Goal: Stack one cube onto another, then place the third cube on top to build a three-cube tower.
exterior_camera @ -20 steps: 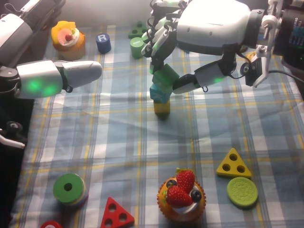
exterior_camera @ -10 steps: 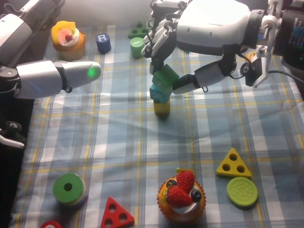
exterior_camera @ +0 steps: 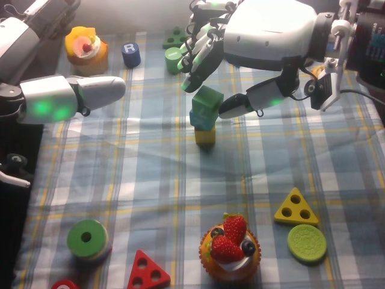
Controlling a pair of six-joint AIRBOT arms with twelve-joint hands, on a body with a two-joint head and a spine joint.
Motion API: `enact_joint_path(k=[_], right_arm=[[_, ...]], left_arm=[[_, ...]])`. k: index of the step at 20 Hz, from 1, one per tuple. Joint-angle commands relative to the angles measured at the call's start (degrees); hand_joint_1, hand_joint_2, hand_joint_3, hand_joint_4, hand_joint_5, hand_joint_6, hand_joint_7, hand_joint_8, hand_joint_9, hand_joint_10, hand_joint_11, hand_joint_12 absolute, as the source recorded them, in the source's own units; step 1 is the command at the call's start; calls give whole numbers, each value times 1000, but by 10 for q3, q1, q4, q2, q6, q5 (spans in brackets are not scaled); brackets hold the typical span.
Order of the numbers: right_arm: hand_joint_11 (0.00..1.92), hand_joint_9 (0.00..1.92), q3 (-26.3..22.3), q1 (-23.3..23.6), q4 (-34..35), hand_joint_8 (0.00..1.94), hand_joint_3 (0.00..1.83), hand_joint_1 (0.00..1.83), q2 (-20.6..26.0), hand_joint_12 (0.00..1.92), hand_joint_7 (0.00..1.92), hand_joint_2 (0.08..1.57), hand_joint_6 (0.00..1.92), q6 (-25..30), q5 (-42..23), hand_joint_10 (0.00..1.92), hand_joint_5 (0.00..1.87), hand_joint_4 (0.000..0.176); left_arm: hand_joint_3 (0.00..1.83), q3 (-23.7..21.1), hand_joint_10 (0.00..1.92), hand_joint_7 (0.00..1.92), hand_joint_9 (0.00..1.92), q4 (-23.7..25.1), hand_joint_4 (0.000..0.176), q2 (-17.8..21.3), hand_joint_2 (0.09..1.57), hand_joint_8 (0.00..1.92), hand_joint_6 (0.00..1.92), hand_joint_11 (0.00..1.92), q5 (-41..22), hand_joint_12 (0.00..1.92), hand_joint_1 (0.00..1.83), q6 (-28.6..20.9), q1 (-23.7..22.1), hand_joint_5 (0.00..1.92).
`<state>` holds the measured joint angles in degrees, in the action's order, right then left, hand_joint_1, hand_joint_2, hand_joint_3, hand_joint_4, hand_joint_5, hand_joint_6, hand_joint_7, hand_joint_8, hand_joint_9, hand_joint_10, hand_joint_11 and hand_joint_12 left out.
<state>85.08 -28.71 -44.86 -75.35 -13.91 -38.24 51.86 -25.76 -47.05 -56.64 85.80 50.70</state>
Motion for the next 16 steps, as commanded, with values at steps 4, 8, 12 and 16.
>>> enact_joint_path(k=[4,8,12,16], right_arm=[[0,556,-3,8,24,0,0,1065,-2,1125,726,966,0,3,-50,0,888,0],[0,362,-15,8,37,3,0,980,9,761,457,944,0,4,-68,9,540,0],[0,182,-52,-2,108,1,0,933,77,318,235,902,1,3,-146,2,240,14],[0,109,-118,-66,247,7,0,724,172,0,183,784,0,-75,-284,8,36,93]], left_arm=[[2,4,0,43,85,8,176,-4,924,0,0,0,-68,459,879,-4,-7,53],[0,2,1,49,84,7,176,-2,928,2,3,0,-74,462,882,-4,-7,71],[1,10,5,87,67,38,143,12,933,2,6,0,-129,242,819,-142,20,132],[0,6,4,84,36,73,174,36,853,4,1,3,-285,3,767,-295,85,61]])
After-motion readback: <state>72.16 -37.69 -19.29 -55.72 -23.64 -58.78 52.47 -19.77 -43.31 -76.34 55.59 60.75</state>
